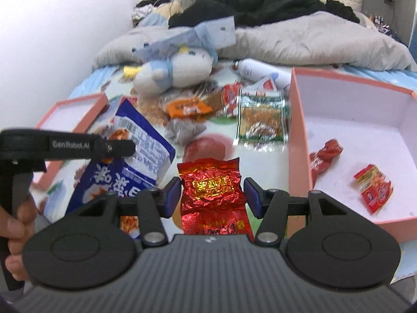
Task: Organize snacks
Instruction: 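Carry the chip bag and red-gold candy to the box with both grippers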
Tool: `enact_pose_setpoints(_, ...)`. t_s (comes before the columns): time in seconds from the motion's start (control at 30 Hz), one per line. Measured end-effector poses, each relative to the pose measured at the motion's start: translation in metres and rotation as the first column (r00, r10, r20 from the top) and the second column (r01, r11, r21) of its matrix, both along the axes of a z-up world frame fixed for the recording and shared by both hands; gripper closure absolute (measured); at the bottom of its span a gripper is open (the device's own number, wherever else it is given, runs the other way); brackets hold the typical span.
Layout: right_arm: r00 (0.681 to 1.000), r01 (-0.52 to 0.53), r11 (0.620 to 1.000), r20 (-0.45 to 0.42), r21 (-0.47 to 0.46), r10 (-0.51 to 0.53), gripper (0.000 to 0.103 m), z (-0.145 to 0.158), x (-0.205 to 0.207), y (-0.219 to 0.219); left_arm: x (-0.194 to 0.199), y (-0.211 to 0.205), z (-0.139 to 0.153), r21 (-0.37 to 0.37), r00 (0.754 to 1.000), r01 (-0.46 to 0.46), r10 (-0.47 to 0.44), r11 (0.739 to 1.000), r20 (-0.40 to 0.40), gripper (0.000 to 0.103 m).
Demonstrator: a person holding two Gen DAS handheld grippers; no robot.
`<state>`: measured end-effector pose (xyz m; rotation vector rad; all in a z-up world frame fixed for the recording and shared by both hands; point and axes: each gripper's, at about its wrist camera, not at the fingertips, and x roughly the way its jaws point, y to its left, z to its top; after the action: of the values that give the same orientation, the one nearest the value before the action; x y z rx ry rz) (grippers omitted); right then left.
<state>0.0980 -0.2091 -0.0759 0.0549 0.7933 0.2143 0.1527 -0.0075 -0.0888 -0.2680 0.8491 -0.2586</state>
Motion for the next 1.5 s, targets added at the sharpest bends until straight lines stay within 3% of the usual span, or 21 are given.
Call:
enact_pose_setpoints(0.57, 0.982, 0.070, 0.998, 0.177, 0.009, -0.070, 0.047, 0.087, 0.013, -0.046, 0.018, -0.046, 0.099, -0.004, 0.983, 0.113, -0.111, 0.994, 0.143, 0.091)
enact_pose_setpoints(0.83, 0.964, 0.133, 0.991, 0.231, 0.012, -0.132, 0.047, 0.111, 0.020, -0.085, 0.037, -0.085, 0.131, -0.002, 0.966, 0.167, -0.164, 0.986, 0.199, 0.091)
enact_pose_setpoints(1.17, 0.947, 0.245, 0.969, 0.211, 0.004, -0.241, 0.047, 0.098, 0.034, -0.144, 0.075, -0.160, 0.128, -0.014, 0.954, 0.253, -0.247, 0.967, 0.170, 0.091)
enact_pose_setpoints(1.5, 0.940, 0.326, 0.945, 0.104, 0.006, -0.325, 0.047, 0.049, 0.061, -0.199, 0.119, -0.236, 0.082, 0.032, 0.938, 0.340, -0.342, 0.940, 0.060, 0.091)
